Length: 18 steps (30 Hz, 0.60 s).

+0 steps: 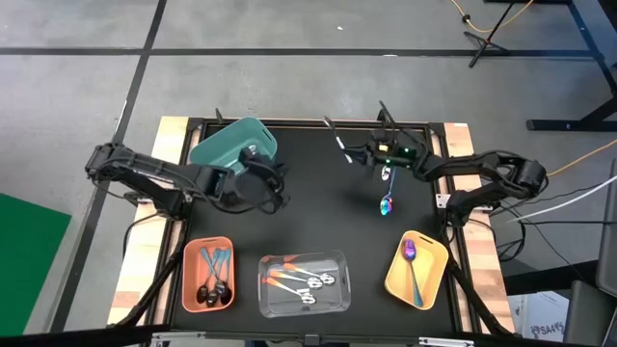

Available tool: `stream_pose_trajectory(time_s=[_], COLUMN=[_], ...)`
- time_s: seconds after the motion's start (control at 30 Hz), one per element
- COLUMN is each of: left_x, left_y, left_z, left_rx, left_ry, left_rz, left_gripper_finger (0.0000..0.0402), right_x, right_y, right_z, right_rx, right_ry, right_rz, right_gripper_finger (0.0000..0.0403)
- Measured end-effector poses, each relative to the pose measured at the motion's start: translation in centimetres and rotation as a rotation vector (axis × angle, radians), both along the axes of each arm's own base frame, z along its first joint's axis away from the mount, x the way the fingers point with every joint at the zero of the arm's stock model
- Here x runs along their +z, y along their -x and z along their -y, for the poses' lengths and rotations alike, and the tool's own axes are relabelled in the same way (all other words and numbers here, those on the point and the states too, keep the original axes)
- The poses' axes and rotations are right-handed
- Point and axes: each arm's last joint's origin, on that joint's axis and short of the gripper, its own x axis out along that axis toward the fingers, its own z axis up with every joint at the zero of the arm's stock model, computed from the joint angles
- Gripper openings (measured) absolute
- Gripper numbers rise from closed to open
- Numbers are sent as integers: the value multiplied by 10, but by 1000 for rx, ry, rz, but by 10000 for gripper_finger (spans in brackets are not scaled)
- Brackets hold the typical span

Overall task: Sort silverware by color (type)
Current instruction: Put the white-green spoon into the blue bin

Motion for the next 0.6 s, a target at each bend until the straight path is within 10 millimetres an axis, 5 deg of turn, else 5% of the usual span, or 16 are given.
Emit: stream_pose_trajectory(time_s=[0.3,0.6], left_x=[26,24], left_y=[-19,-30], left_z=[-22,-31], left_rx=[-278,-508], left_ry=[-54,-70], left_rz=[161,167], left_gripper_finger=[76,76], right_x=[20,43], right_y=[-17,-38], right_z=[-37,-78], right_rx=[36,220], right_ry=[139,216], right_rz=[176,271], right_gripper_finger=[3,4])
